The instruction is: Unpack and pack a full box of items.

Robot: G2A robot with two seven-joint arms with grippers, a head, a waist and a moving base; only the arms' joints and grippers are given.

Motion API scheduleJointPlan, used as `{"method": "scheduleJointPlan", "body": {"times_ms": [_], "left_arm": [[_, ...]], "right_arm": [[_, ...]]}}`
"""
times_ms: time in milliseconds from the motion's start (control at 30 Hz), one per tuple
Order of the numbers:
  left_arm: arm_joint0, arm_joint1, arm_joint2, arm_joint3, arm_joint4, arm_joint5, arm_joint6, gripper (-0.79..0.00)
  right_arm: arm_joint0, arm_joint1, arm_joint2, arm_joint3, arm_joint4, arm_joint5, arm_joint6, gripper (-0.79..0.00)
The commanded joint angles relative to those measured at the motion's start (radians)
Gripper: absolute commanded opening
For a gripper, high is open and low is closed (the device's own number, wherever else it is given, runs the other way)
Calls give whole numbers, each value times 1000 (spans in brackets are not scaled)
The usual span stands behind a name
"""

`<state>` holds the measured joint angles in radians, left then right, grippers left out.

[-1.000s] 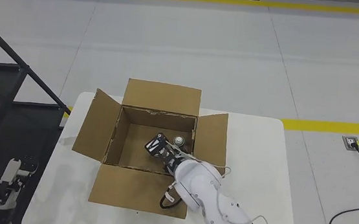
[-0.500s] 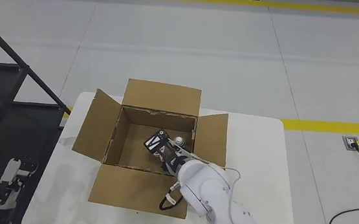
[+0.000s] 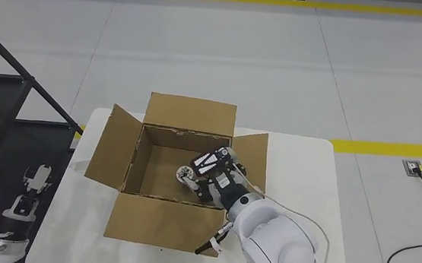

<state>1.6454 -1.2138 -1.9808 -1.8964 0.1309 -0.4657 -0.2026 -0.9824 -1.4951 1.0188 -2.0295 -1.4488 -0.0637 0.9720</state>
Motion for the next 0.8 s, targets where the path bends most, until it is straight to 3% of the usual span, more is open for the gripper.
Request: {"method": "scheduleJointPlan", "body": {"times_ms": [0, 233, 467, 767], "left_arm": [[-23, 1, 14, 8, 15, 14, -8, 0], [-70, 4, 80, 5, 58, 38, -49, 0], [-75, 3, 158, -29, 111, 46, -70, 0], [-100, 2, 259, -14, 150, 63, -114, 0]], "right_arm": [[-4, 0, 2, 1, 2, 2, -6, 0], [-85, 11, 229, -42, 261, 46, -94, 0], [-101, 27, 476, -6, 536, 79, -50, 0], [43, 45, 505, 250, 660, 85, 172, 0]]}}
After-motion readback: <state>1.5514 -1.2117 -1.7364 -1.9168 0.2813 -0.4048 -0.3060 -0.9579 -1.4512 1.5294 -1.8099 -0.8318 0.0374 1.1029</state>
